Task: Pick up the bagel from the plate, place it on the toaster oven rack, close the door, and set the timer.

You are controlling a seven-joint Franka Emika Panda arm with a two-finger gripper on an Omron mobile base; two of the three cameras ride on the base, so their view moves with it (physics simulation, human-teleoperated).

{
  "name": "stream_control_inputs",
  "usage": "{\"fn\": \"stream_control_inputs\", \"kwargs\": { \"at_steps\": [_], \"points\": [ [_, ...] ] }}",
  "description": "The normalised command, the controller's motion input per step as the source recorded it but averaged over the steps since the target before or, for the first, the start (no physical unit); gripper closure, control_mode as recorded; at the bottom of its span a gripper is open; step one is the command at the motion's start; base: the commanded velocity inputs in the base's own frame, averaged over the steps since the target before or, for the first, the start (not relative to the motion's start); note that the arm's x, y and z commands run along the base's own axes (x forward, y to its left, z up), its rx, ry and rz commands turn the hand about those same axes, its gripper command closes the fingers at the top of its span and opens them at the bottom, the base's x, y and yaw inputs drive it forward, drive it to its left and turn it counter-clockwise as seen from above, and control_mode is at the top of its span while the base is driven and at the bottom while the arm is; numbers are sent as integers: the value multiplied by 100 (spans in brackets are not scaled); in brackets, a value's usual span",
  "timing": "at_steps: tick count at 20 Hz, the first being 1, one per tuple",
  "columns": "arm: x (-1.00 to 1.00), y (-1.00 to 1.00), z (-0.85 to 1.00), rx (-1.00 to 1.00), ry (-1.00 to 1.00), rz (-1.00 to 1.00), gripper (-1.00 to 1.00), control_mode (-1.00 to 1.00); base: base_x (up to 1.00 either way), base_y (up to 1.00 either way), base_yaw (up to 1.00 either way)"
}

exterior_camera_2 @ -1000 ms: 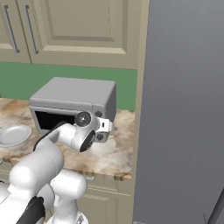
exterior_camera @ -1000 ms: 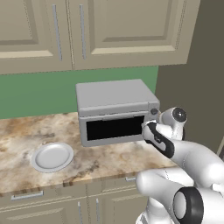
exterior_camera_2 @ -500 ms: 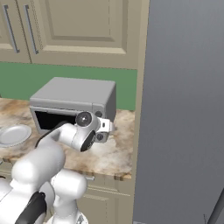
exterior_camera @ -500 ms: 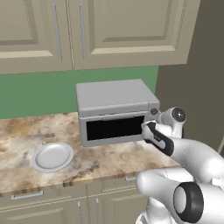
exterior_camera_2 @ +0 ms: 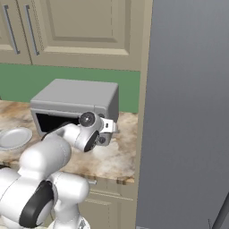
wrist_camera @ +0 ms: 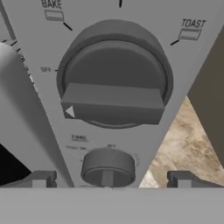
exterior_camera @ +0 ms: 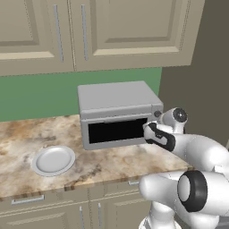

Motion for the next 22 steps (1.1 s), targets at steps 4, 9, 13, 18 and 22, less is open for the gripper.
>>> {"fn": "stream_control_inputs", "kwargs": {
  "at_steps": [4,9,13,18,22],
  "points": [
    [7,0,-5,0,0,0,-100,-100,0,0,0],
    [0,0,-10,0,0,0,-100,-100,0,0,0],
    [9,-1,-7,0,0,0,-100,-100,0,0,0],
    [30,-8,-1,2,1,0,-100,-100,0,0,0],
    [23,-13,-2,2,1,0,-100,-100,0,0,0]
  ]
}}
